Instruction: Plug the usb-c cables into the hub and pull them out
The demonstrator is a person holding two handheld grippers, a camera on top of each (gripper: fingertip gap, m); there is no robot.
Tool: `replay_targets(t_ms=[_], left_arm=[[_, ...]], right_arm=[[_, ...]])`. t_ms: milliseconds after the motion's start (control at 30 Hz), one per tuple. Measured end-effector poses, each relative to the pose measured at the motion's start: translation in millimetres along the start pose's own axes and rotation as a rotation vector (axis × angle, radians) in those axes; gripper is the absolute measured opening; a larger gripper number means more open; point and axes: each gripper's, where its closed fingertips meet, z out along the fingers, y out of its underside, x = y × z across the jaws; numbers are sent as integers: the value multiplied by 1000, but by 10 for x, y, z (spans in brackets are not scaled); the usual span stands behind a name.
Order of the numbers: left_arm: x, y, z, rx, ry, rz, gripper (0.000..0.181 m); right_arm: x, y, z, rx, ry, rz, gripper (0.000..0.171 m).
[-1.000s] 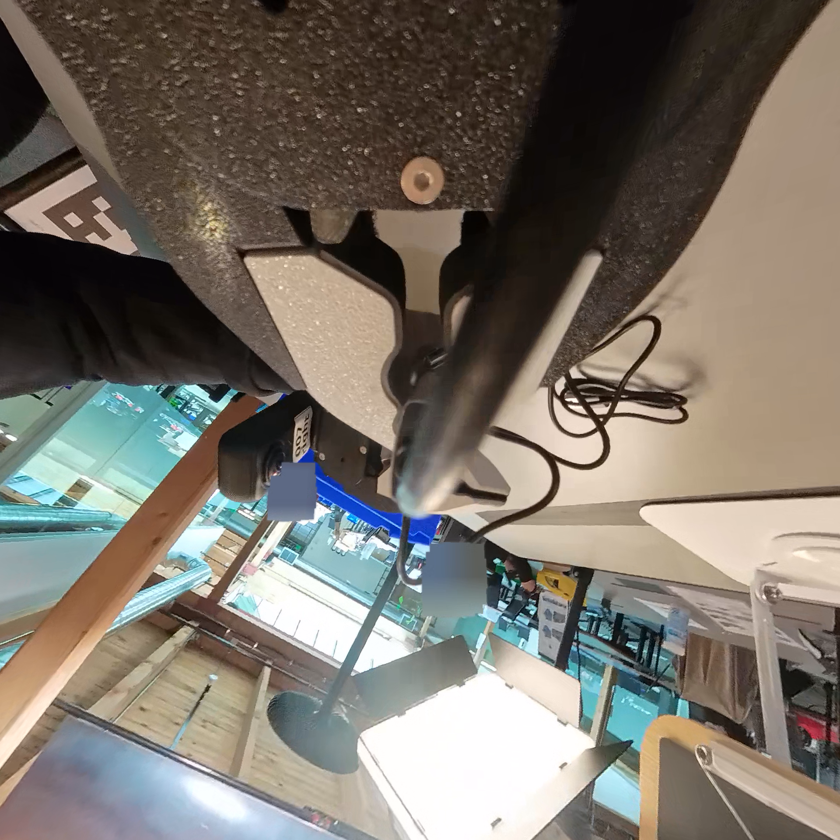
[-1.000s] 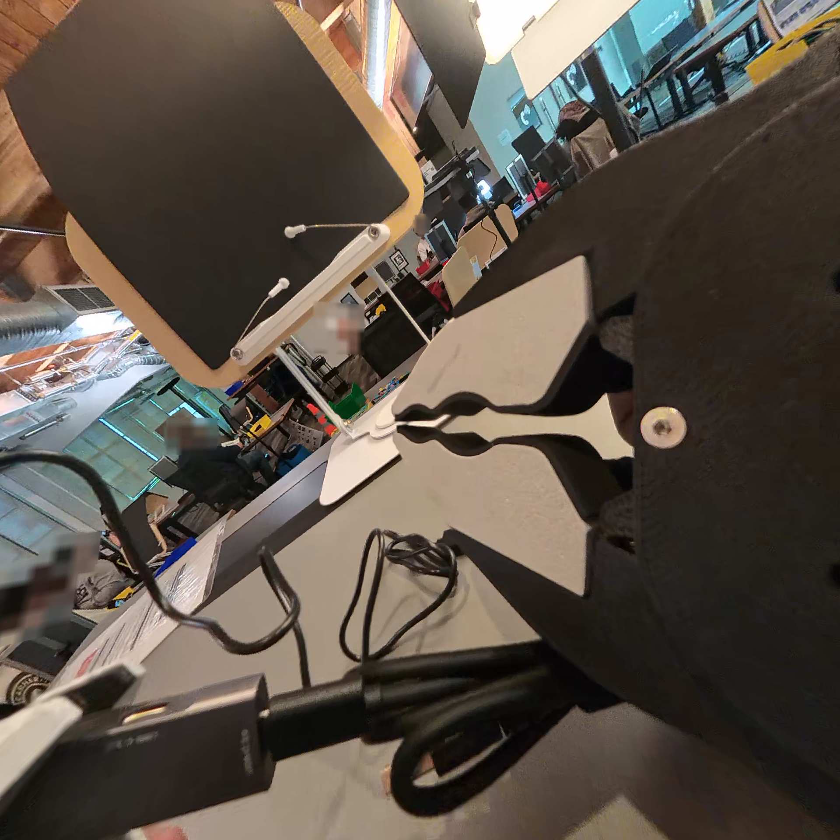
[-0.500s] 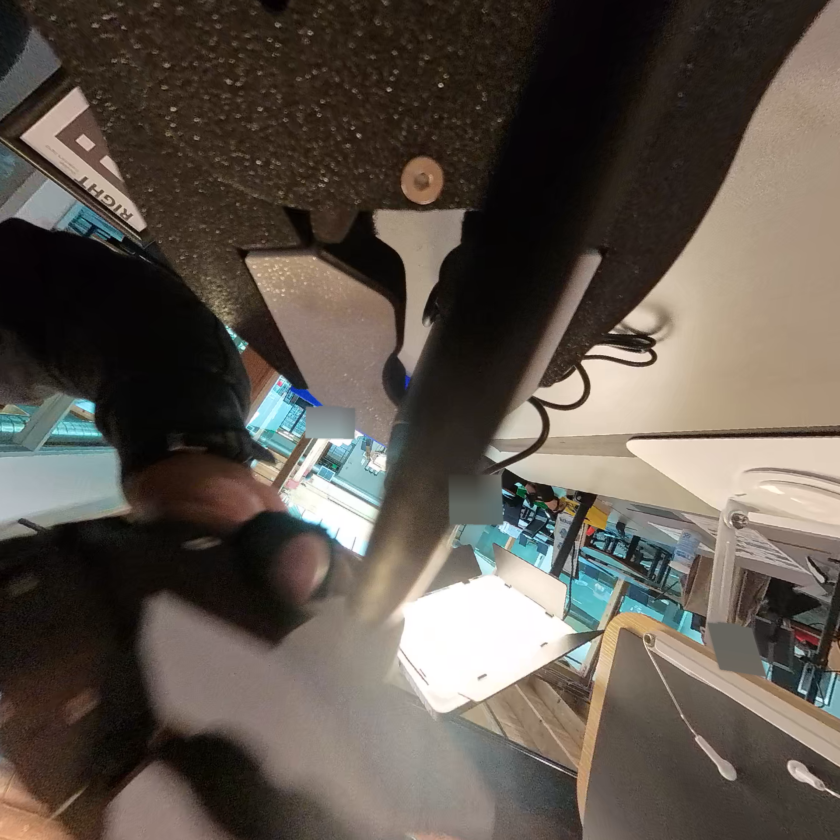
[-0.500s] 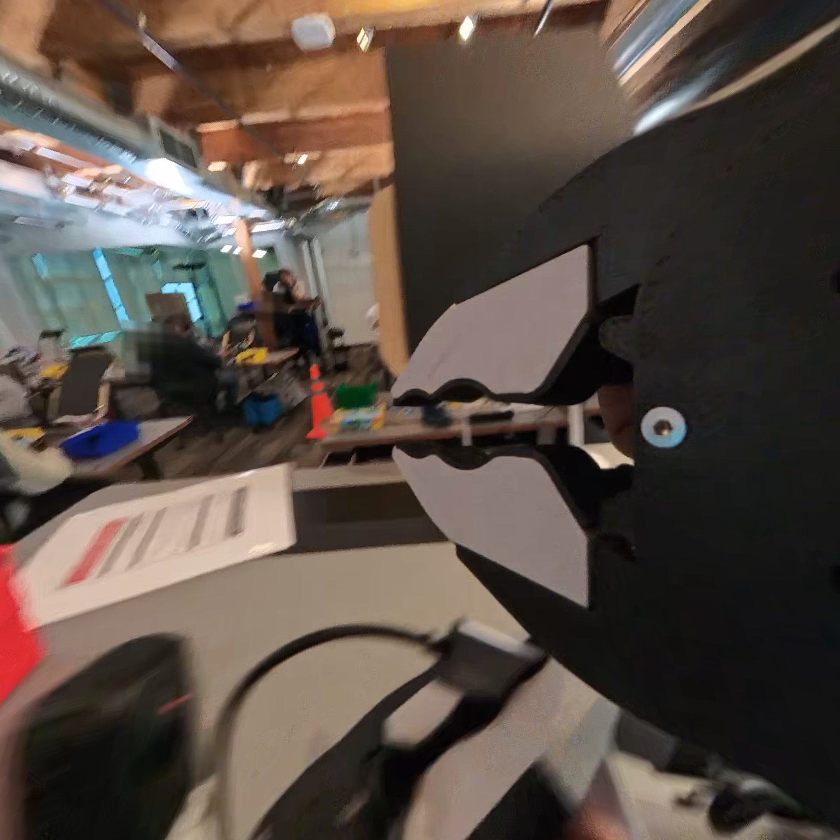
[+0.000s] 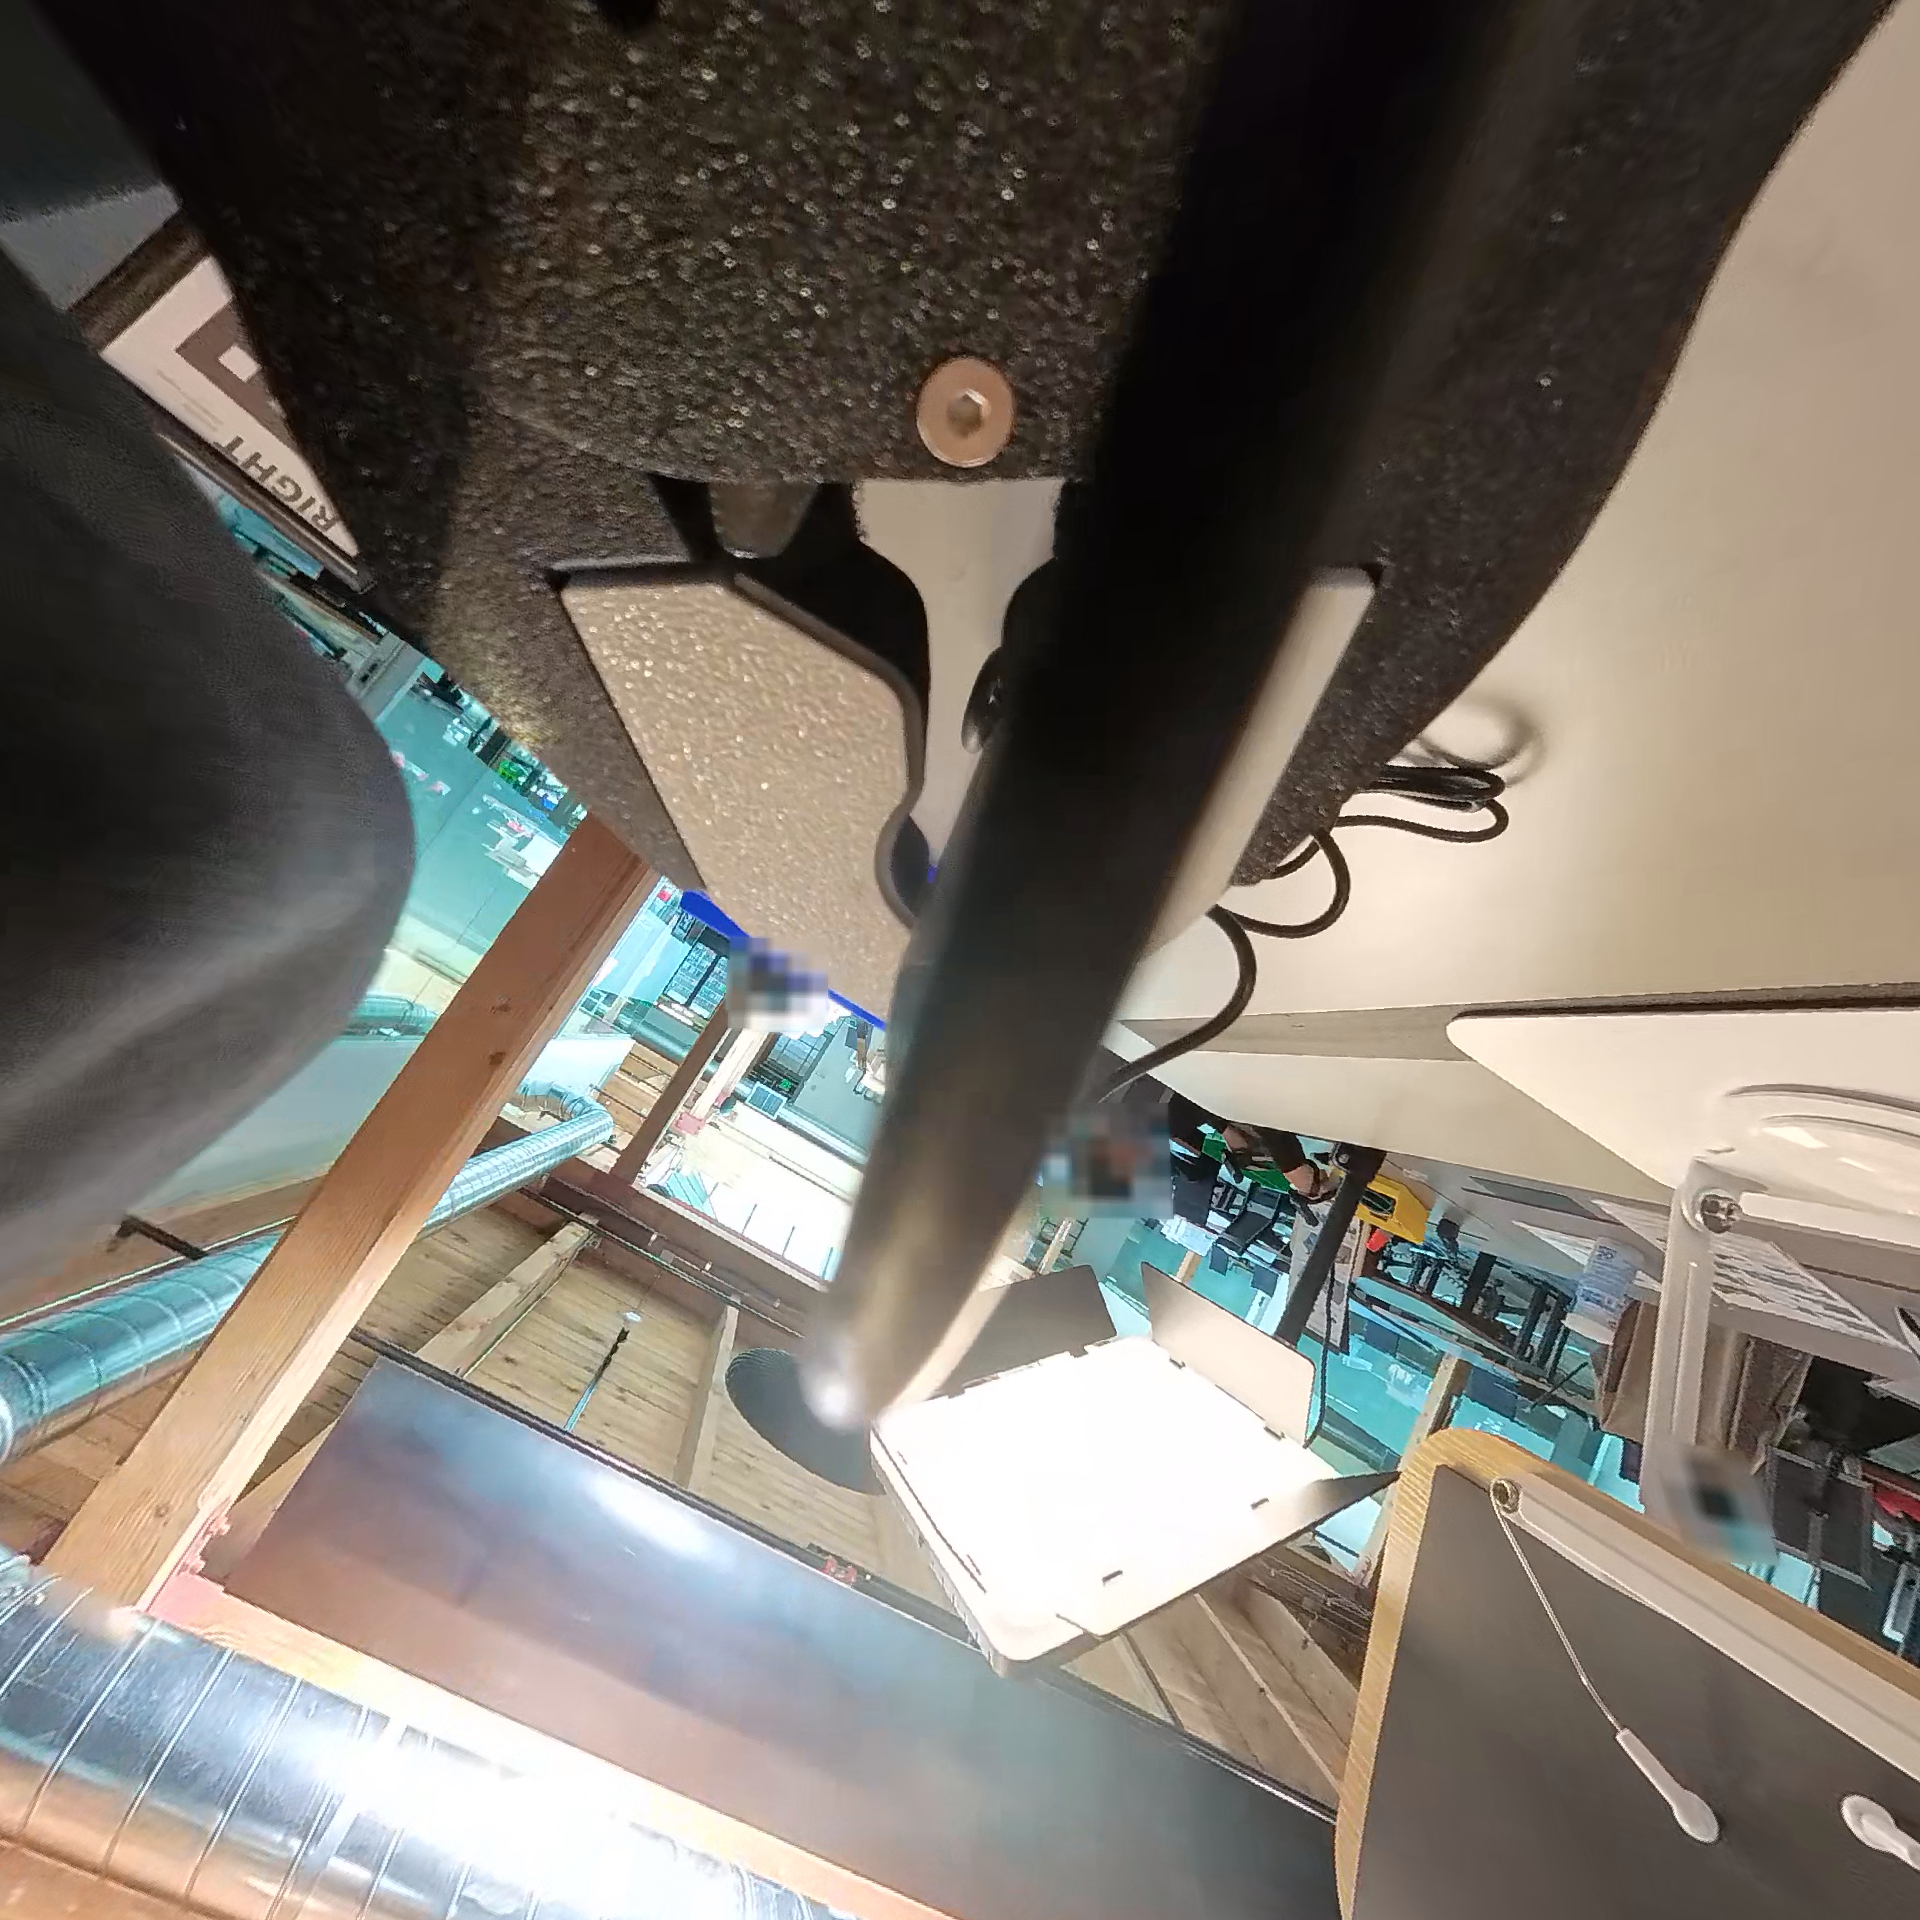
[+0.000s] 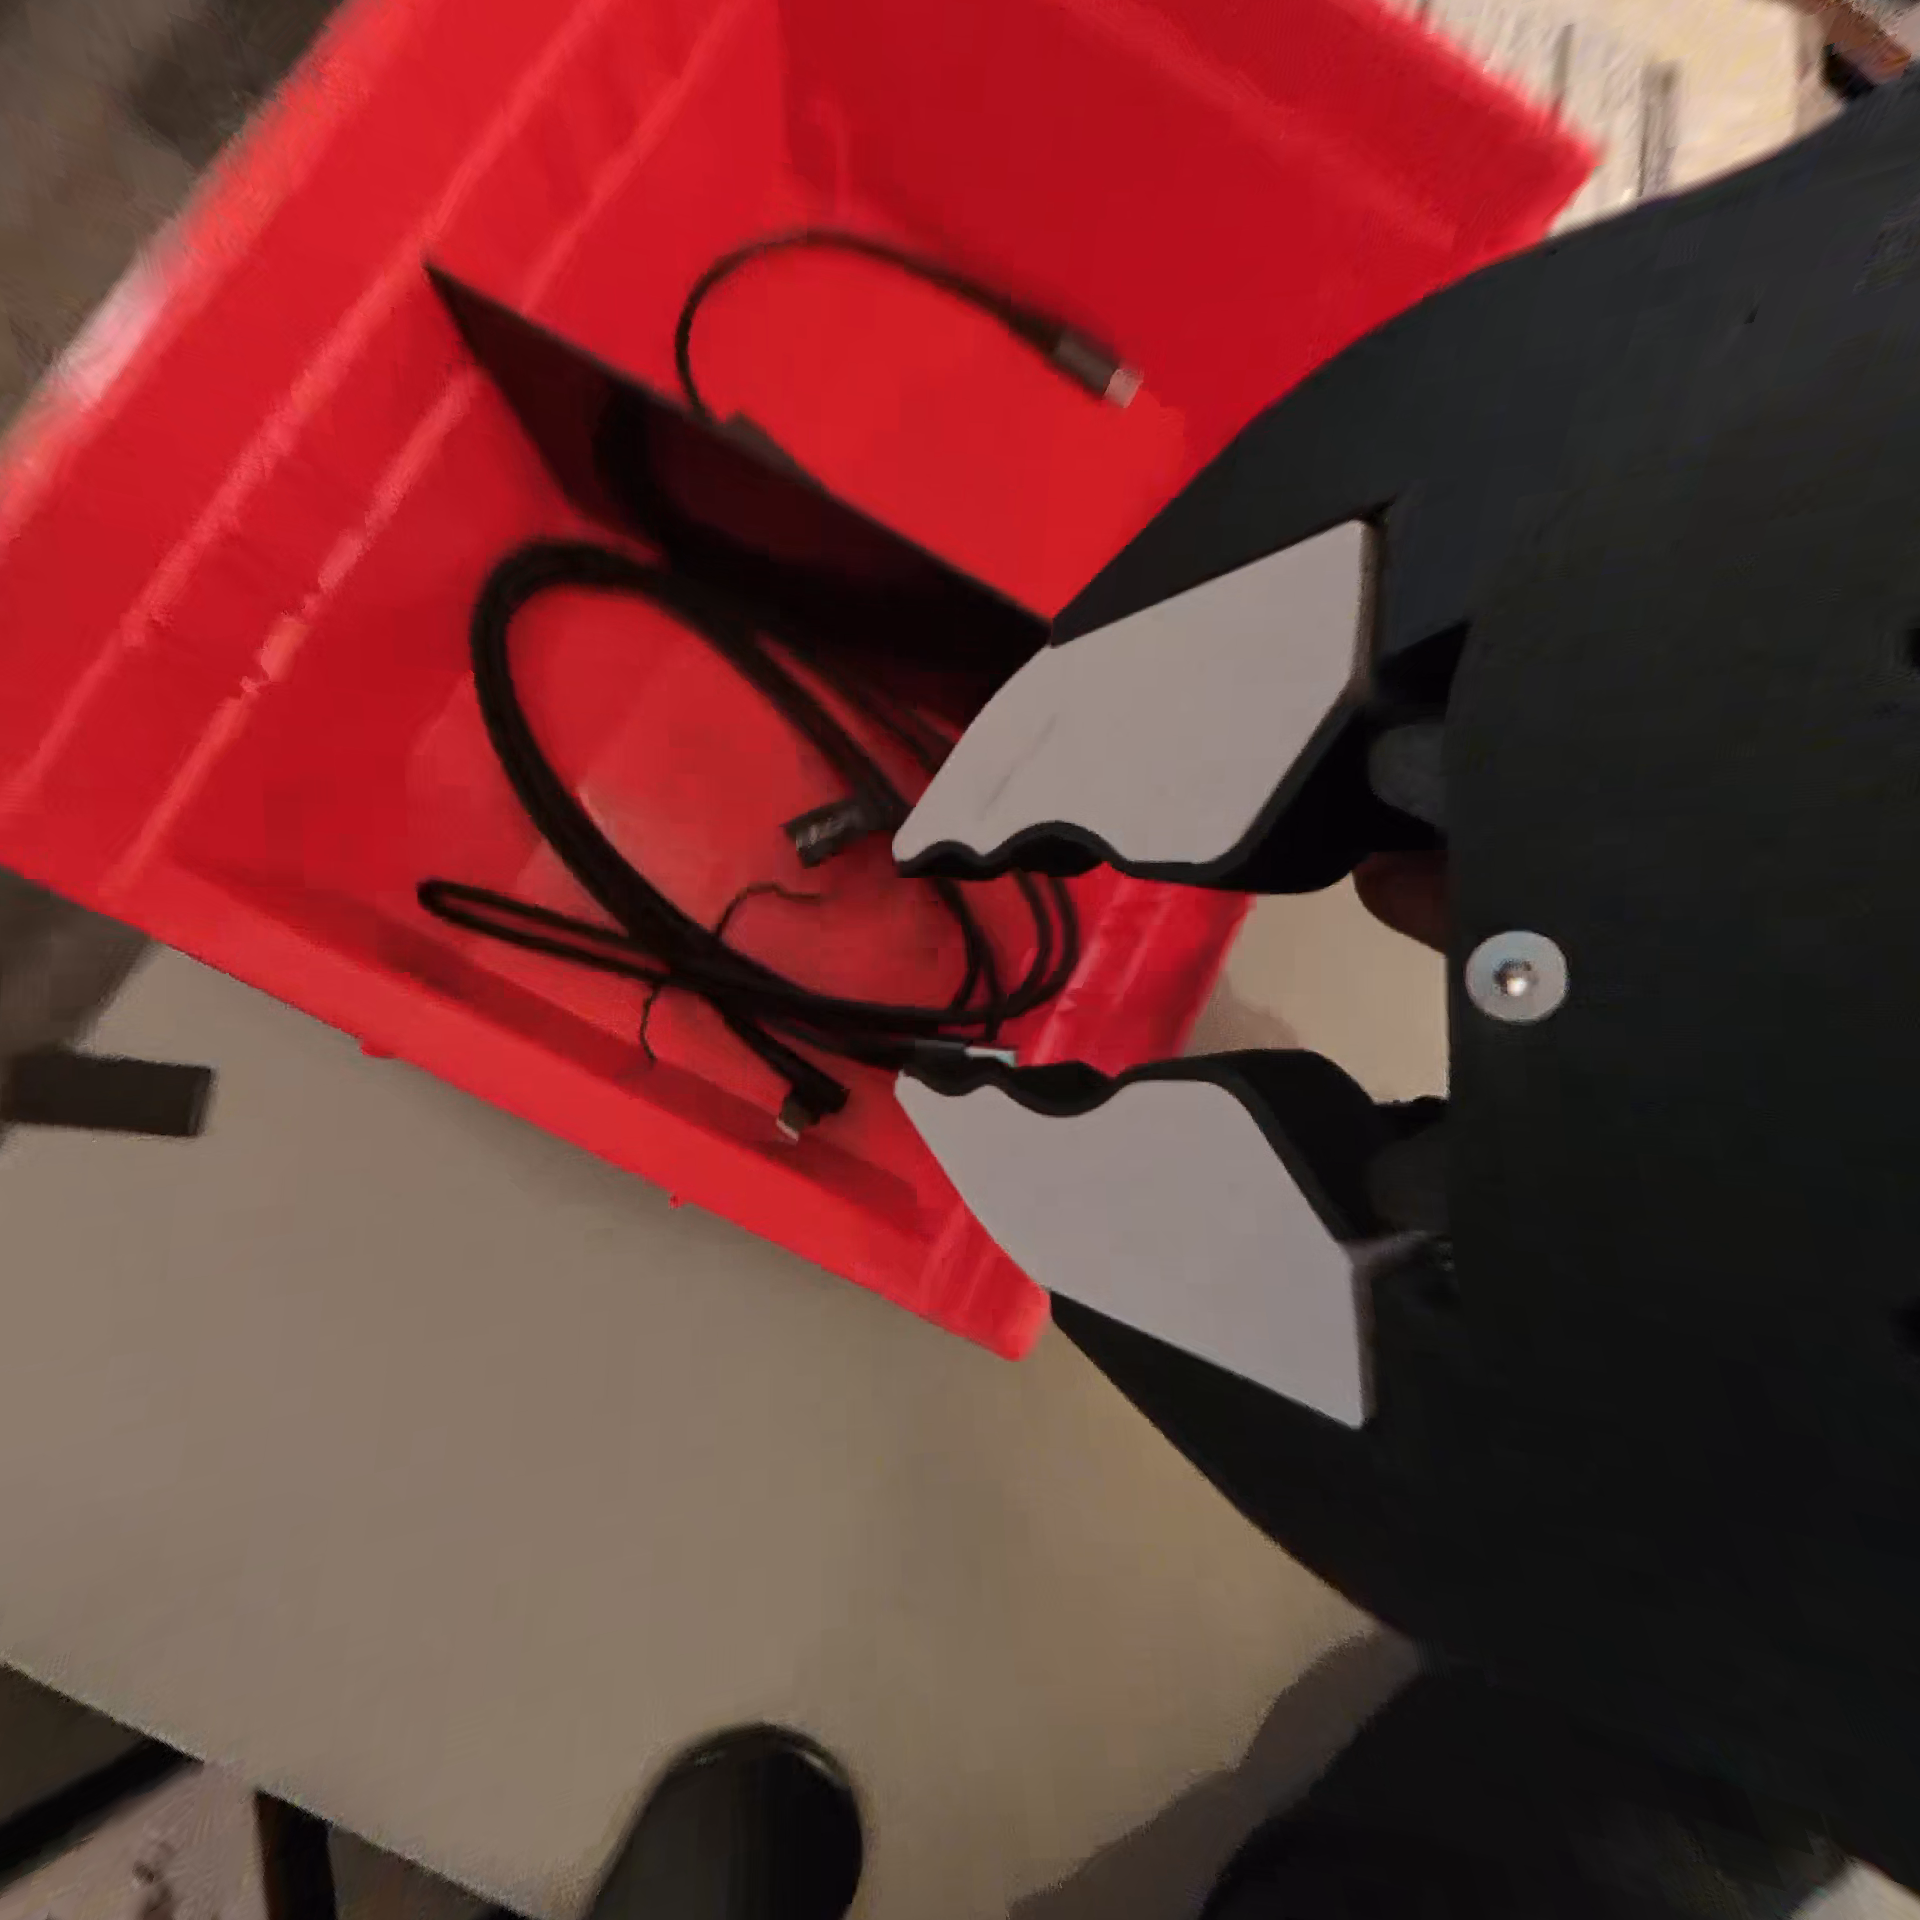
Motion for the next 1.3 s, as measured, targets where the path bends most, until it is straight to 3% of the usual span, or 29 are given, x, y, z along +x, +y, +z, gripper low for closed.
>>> replay_targets(t_ms=[33,100,233,400,500,633,767,1000,1167,1300], left_arm=[[-3,3,1,-7,-1,8,8],[-14,-2,-9,-14,-5,19,8],[-42,-24,-21,-6,-9,7,7],[-40,-2,-3,-22,-10,12,8],[-47,-2,-3,-22,-10,3,8],[-48,-4,-4,-22,-9,1,8],[-50,-5,-5,-21,-8,-2,8],[-50,-6,-5,-21,-9,0,7],[-38,-9,-11,-19,-6,6,8],[-31,-12,-12,-18,-2,8,7]], right_arm=[[-19,15,139,-72,-56,5,36],[-102,-14,288,-176,-179,42,45],[-50,-13,469,-336,-181,-19,40],[-64,128,726,-480,-227,-35,32],[-198,306,842,-560,-302,-62,14],[-114,154,654,-443,-222,-73,8],[211,-250,27,-138,-26,14,5],[591,-458,-1714,325,316,142,5],[458,28,-2834,452,479,255,5],[179,958,-3315,409,611,399,5]])
